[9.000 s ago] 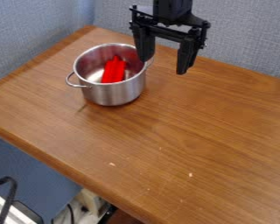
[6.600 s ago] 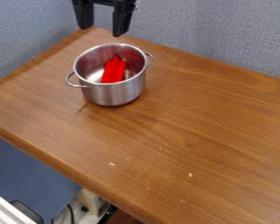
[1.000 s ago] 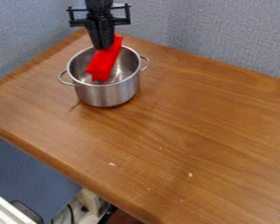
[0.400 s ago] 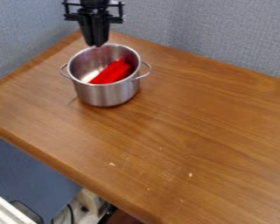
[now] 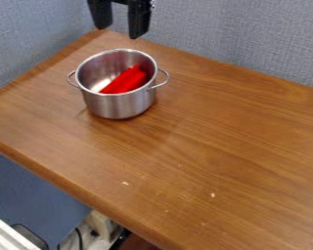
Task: Move the red object from the metal pot to the table
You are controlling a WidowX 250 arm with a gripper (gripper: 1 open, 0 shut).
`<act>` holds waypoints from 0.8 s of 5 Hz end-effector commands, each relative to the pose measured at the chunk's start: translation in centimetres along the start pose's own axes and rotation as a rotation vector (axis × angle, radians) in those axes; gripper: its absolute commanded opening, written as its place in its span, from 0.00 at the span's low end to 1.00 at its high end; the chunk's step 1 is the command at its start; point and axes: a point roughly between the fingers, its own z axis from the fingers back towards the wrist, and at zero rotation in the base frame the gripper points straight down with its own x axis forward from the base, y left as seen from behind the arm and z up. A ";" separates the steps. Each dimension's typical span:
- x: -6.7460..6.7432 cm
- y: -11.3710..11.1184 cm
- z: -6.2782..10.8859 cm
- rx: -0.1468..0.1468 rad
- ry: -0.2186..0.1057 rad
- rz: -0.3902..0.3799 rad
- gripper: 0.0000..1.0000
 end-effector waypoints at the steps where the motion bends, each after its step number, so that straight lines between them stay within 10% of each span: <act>1: 0.0 1.5 1.6 0.036 -0.051 0.021 0.00; 2: 0.1 2.5 1.4 0.049 -0.042 0.030 1.00; 4: -0.7 2.6 -4.0 0.067 -0.022 -0.002 1.00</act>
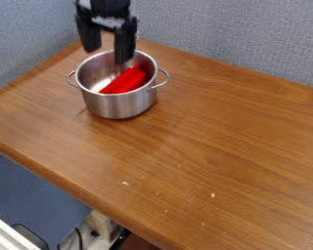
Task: Move the red object from the metal pot to the table
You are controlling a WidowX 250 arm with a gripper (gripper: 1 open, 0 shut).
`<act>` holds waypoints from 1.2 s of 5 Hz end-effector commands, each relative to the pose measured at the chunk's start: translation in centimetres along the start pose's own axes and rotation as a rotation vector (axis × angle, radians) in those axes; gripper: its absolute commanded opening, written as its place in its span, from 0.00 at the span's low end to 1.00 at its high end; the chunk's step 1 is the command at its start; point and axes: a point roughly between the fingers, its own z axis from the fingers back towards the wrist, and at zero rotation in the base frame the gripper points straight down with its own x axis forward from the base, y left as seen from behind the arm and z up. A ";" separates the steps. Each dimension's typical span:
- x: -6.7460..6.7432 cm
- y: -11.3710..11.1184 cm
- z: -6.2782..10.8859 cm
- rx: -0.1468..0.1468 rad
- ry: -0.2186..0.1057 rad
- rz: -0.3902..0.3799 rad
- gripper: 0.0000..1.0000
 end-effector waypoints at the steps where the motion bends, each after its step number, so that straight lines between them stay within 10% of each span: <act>1: -1.0 0.5 -1.4 0.036 -0.005 -0.006 1.00; 2: -1.6 0.6 -2.9 0.042 -0.002 -0.011 1.00; 3: -1.7 1.7 -3.5 0.051 0.003 -0.045 0.00; 5: -1.9 3.8 -3.5 0.034 -0.014 -0.117 0.00; 6: -1.0 3.6 -2.7 0.023 -0.027 -0.167 1.00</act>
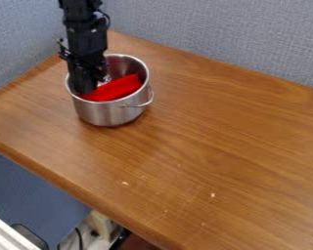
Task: Move the red object from the metal pot to the table
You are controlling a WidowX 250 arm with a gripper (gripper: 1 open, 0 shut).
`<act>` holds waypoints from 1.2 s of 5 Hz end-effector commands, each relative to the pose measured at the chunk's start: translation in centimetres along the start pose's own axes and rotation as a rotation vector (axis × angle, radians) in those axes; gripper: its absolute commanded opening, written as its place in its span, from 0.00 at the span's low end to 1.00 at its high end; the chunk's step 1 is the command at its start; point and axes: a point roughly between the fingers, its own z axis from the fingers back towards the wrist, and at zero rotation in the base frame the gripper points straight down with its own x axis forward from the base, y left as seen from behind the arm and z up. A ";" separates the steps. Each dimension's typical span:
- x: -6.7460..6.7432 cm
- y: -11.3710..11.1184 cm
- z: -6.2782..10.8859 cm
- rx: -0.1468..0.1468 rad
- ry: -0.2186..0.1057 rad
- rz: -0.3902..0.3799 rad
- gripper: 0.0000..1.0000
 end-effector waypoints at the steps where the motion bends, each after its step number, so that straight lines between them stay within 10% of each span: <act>1: 1.4 0.3 1.9 0.027 -0.044 -0.055 1.00; 2: 1.4 0.6 2.7 0.026 -0.052 -0.103 0.00; 5: 2.3 1.8 4.1 0.027 -0.079 -0.062 0.00; 6: 3.1 1.4 4.2 0.008 -0.084 -0.042 1.00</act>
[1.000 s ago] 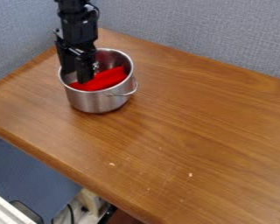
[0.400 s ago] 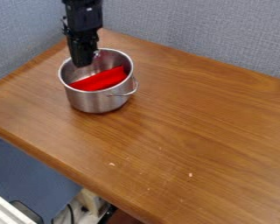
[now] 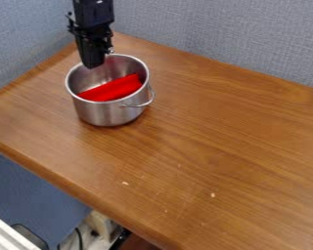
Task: Move the red object from the metal pot to the table
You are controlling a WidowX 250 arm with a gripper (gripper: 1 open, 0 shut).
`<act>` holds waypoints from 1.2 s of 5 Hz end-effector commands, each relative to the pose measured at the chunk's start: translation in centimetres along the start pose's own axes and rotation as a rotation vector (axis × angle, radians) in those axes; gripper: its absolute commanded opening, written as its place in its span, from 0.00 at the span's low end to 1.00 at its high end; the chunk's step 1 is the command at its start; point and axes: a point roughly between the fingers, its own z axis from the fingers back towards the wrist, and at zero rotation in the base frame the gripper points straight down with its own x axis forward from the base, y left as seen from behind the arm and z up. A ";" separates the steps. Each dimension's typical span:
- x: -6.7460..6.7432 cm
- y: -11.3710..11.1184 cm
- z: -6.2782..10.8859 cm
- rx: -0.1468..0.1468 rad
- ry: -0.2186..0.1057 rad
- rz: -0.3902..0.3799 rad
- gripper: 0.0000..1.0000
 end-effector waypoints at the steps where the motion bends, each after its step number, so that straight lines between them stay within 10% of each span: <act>1: 1.3 -0.1 1.7 0.015 -0.048 0.014 1.00; 5: -0.5 3.1 -2.0 0.012 -0.014 -0.072 1.00; 6: -1.4 3.3 -2.4 0.025 -0.029 -0.056 0.00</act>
